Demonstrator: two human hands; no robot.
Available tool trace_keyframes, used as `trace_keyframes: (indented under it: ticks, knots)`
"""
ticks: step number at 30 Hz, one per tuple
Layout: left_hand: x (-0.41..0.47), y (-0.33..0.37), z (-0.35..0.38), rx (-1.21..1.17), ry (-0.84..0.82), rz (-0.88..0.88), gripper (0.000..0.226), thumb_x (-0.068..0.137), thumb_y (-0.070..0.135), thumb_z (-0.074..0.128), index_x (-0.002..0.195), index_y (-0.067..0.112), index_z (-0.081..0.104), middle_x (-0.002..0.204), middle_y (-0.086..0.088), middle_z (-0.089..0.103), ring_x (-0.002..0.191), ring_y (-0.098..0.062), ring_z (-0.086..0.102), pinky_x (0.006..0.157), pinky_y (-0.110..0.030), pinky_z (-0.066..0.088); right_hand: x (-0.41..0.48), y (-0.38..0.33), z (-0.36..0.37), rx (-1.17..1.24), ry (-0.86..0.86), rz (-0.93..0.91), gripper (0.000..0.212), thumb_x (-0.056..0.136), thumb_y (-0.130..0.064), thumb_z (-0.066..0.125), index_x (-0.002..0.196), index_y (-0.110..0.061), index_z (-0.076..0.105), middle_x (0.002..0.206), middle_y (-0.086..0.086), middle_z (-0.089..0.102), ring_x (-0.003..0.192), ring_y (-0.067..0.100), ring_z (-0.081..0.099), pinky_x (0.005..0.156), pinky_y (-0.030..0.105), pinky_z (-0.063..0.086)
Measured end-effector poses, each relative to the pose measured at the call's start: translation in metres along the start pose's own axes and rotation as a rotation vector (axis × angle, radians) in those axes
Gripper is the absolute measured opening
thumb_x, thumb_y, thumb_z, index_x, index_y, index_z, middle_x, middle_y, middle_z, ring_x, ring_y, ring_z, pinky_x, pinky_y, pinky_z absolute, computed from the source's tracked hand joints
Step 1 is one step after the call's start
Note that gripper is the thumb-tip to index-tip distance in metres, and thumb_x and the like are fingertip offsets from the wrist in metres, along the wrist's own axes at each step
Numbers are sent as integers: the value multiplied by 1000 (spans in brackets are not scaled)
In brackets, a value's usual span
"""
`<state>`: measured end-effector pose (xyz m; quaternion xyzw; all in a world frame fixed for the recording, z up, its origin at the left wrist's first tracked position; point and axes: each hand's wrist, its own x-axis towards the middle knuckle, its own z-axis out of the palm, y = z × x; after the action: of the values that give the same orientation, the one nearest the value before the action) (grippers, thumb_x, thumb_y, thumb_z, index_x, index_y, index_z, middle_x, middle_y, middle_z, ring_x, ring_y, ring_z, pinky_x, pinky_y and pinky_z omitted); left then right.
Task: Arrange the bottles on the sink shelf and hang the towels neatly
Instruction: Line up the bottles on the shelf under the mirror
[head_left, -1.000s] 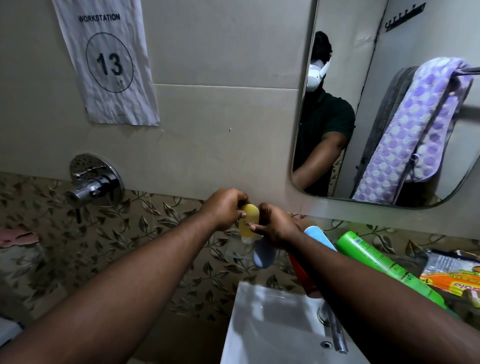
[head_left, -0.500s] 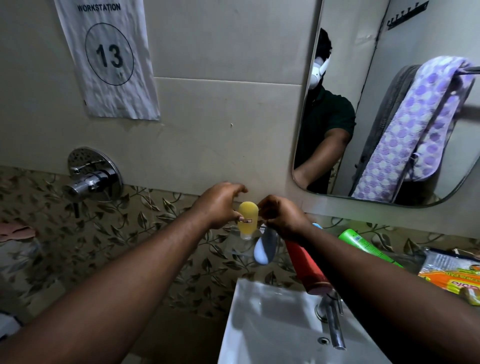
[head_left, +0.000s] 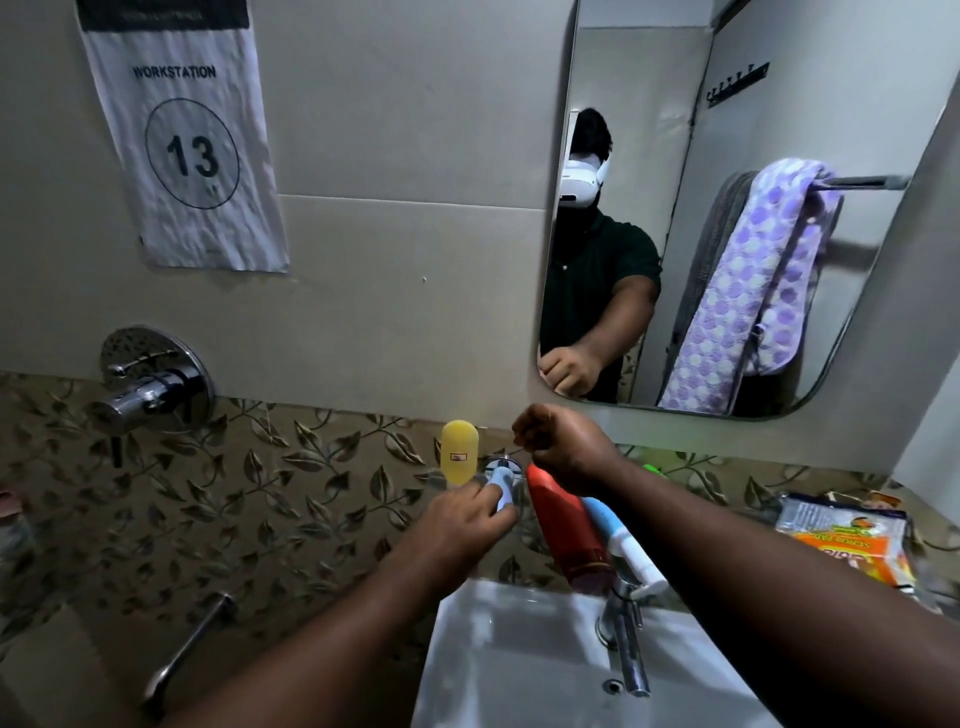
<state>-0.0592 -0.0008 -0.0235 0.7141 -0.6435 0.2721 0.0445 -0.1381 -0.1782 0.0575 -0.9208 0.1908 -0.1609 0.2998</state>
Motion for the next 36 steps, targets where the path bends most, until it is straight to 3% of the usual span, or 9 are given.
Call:
trace_keyframes:
  ticks: [7, 11, 14, 18, 20, 22, 24, 31, 36]
  knots:
    - [18, -3, -21, -23, 29, -55, 31, 80, 11, 77, 110, 13, 70, 93, -7, 70, 80, -25, 66, 57, -33, 51, -16, 3, -3, 4, -2, -19, 42, 78, 12, 58, 113, -8, 70, 106, 11, 76, 99, 24, 71, 90, 40, 58]
    - [44, -18, -49, -95, -2, -117, 15, 94, 24, 61, 107, 26, 69, 92, 1, 66, 90, -23, 56, 66, -33, 30, -15, 6, -2, 72, -75, 38, 43, 75, 19, 59, 111, -2, 69, 108, 18, 74, 92, 23, 67, 86, 43, 56]
    - [68, -27, -64, -153, -61, -203, 12, 95, 30, 61, 102, 27, 70, 82, 6, 51, 88, -21, 43, 66, -33, 22, -12, 9, 3, 118, -70, 48, 39, 69, 18, 65, 102, -2, 67, 104, 24, 73, 90, 31, 67, 85, 50, 55]
    - [89, -39, -68, -154, -190, -223, 19, 96, 35, 57, 107, 27, 71, 94, -1, 59, 98, -25, 46, 70, -33, 25, -7, 12, 13, 216, -62, 113, 43, 70, 18, 77, 97, -9, 57, 106, 27, 71, 98, 40, 69, 91, 57, 55]
    - [96, -45, -67, -171, -215, -219, 19, 97, 33, 57, 109, 29, 71, 95, -1, 60, 96, -24, 44, 67, -29, 26, -4, 14, 17, 233, -44, 134, 42, 72, 13, 81, 100, -6, 55, 105, 29, 71, 98, 38, 70, 92, 54, 55]
    - [102, -48, -67, -176, -234, -205, 18, 97, 31, 58, 109, 29, 71, 95, 1, 60, 95, -22, 44, 66, -26, 25, -1, 14, 19, 218, -17, 132, 39, 74, 7, 82, 98, -8, 55, 95, 19, 69, 88, 27, 66, 82, 41, 54]
    - [107, -51, -67, -139, -266, -156, 16, 97, 30, 58, 106, 30, 70, 100, 3, 68, 102, -23, 53, 79, -32, 33, 1, 15, 20, 196, 2, 132, 37, 75, 2, 83, 96, -10, 56, 89, 12, 65, 82, 18, 58, 70, 30, 47]
    - [115, -65, -65, -114, -377, -124, 15, 97, 29, 58, 107, 34, 68, 103, 7, 72, 100, -21, 63, 93, -39, 35, 12, 20, 24, 121, 25, 105, 35, 74, -5, 86, 100, -6, 62, 89, 9, 70, 79, 17, 62, 69, 30, 50]
    - [114, -71, -66, -135, -405, -117, 28, 96, 17, 58, 116, 34, 67, 109, 9, 71, 102, -20, 63, 89, -37, 35, 14, 20, 26, 48, 37, 89, 38, 73, -13, 87, 105, -13, 65, 93, 2, 74, 80, 14, 66, 63, 25, 48]
